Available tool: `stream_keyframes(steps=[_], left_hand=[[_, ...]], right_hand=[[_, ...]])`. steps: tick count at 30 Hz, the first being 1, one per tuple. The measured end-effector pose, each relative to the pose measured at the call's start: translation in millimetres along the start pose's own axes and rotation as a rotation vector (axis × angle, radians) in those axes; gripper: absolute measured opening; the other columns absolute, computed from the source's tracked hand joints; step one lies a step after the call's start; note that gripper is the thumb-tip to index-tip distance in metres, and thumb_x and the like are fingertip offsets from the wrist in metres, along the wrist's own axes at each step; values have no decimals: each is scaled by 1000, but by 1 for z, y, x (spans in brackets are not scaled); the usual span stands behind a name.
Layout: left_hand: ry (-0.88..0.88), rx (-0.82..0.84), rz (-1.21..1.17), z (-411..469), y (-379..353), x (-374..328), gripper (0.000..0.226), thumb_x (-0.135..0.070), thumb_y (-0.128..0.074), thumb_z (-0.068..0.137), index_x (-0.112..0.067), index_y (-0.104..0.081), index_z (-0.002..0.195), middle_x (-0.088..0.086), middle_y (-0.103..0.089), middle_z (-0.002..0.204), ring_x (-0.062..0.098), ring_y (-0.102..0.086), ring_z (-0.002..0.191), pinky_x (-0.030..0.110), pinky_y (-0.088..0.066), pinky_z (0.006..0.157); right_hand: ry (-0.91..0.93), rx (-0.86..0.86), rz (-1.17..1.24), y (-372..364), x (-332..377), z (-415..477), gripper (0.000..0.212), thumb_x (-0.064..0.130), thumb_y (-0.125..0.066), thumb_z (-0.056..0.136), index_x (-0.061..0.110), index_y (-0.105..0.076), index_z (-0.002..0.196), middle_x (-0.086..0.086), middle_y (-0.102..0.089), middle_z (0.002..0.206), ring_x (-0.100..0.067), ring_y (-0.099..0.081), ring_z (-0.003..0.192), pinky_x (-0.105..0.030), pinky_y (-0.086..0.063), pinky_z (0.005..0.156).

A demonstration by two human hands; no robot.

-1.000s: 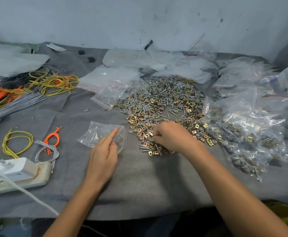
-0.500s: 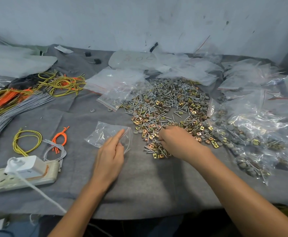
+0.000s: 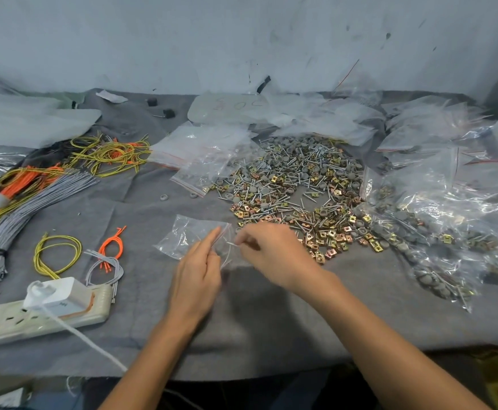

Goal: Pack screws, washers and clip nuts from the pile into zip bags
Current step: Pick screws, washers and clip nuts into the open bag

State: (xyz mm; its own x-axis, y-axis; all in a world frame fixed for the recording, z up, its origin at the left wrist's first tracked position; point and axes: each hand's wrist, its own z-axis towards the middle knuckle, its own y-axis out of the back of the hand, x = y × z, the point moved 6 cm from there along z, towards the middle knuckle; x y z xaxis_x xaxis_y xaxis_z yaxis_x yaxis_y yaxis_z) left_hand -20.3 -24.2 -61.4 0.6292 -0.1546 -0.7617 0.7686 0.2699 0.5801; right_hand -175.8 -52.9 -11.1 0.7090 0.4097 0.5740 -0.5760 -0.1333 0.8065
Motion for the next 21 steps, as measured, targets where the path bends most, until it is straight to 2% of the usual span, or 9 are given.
stream_keyframes(steps=[4, 7, 10, 13, 16, 19, 21], left_hand=[[-14, 9, 13, -1, 0, -1, 54, -20, -38, 92, -27, -56, 142, -8, -57, 142, 6, -50, 129, 9, -32, 105], [-15, 10, -6, 0, 1, 0, 54, -20, -36, 91, -26, -58, 140, -6, -60, 140, 8, -54, 127, 20, -38, 106], [2, -6, -1, 0, 2, 2, 54, -22, -37, 91, -21, -57, 141, -3, -58, 142, 10, -52, 129, 10, -33, 104], [15, -13, -2, 0, 1, 2, 54, -25, -37, 91, -18, -56, 141, -2, -57, 143, 11, -51, 130, 7, -30, 101], [1, -10, 7, 0, 1, 1, 54, -24, -38, 91, -19, -57, 141, -2, -58, 142, 9, -51, 127, 1, -28, 98], [5, -6, 10, 0, 1, 2, 54, -25, -38, 92, -19, -56, 142, -3, -58, 142, 8, -51, 127, 6, -30, 98], [9, 1, 10, 0, 0, 1, 54, -26, -37, 92, -20, -56, 143, -3, -57, 144, 10, -51, 129, 11, -32, 100]], right_hand=[[45, -37, -63, -26, 18, 7, 14, 18, -60, 91, 20, -68, 102, -3, -69, 101, -29, -63, 97, -41, -51, 80], [57, -93, -147, -34, 24, 8, 11, 19, -57, 92, 21, -61, 102, -6, -68, 100, -35, -63, 95, -38, -42, 69], [64, -104, -173, -36, 24, 6, 8, 24, -55, 94, 23, -59, 101, -7, -70, 98, -37, -65, 91, -37, -36, 64], [53, -34, -71, -29, 16, 1, 9, 31, -58, 95, 30, -60, 104, 0, -72, 102, -31, -66, 98, -40, -50, 74], [7, -82, -12, 2, -6, -2, 10, 25, -62, 94, 28, -66, 103, 9, -72, 101, -18, -66, 95, -39, -53, 82], [-88, -113, -129, 46, -46, 0, 13, 21, -62, 96, 30, -68, 102, 14, -67, 100, -10, -63, 92, -38, -54, 84], [-162, -27, -249, 68, -73, 2, 18, 18, -60, 97, 32, -69, 101, 14, -60, 102, -9, -60, 94, -36, -53, 86]])
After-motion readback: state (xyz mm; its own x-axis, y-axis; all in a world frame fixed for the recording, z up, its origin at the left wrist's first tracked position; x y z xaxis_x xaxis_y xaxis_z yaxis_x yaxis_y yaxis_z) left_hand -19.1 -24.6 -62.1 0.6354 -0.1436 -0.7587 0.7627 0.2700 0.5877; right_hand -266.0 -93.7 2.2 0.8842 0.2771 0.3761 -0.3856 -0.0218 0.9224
